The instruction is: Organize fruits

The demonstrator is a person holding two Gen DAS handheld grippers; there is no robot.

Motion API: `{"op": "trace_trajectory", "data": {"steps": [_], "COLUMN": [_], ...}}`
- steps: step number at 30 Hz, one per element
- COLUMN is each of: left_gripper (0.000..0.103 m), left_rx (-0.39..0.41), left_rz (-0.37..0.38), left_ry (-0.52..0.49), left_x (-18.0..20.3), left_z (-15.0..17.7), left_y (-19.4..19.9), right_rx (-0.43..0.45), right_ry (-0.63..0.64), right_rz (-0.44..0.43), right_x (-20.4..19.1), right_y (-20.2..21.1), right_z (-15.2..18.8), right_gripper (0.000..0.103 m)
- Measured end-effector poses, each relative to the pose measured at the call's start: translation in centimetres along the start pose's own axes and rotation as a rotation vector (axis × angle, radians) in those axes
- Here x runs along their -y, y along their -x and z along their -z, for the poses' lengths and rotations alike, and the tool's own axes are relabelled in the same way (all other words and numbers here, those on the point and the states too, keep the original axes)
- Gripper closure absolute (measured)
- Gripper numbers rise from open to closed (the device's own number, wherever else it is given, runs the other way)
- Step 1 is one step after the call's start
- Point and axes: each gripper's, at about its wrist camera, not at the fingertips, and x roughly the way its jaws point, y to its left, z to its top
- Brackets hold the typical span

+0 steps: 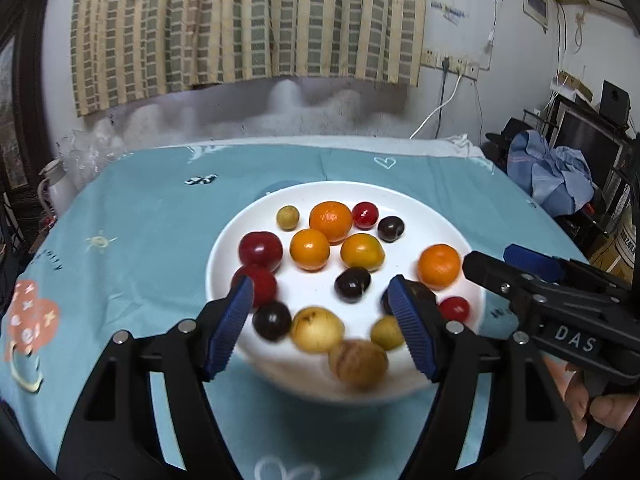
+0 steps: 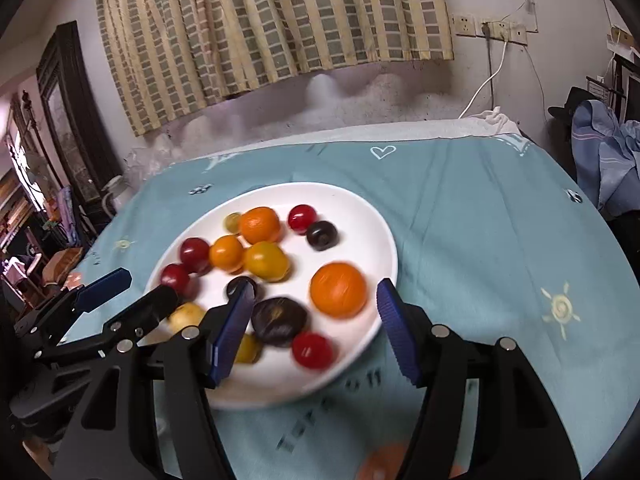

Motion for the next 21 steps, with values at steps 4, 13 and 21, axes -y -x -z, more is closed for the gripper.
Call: {"op": "trace_trajectory", "data": {"steps": [4,13,21], "left_gripper": [0.022,0.002,0.002], "left_rx": [0.041,0.106,0.054], "left_rz": [-0.036,-0.141,-0.127], "left_ry": [0.0,0.014,0.053], "left_x": [0.3,1.2,-0.3], "left_z": [1.6,7.7,9.5], "left_y": [4.3,12.5,12.4], "right_rx": [0.034,0.11,0.067], "right_ry": [-0.01,0.039,0.082], "right_rz": [-0.026,-0.002,0.08], "right_x": [-0.5,-2.5,-2.8], "right_y": [4.1,10.4,9.7], "right_z": [1.8,8.5,10.4], "right_gripper": [0.038,0.021,0.01]}}
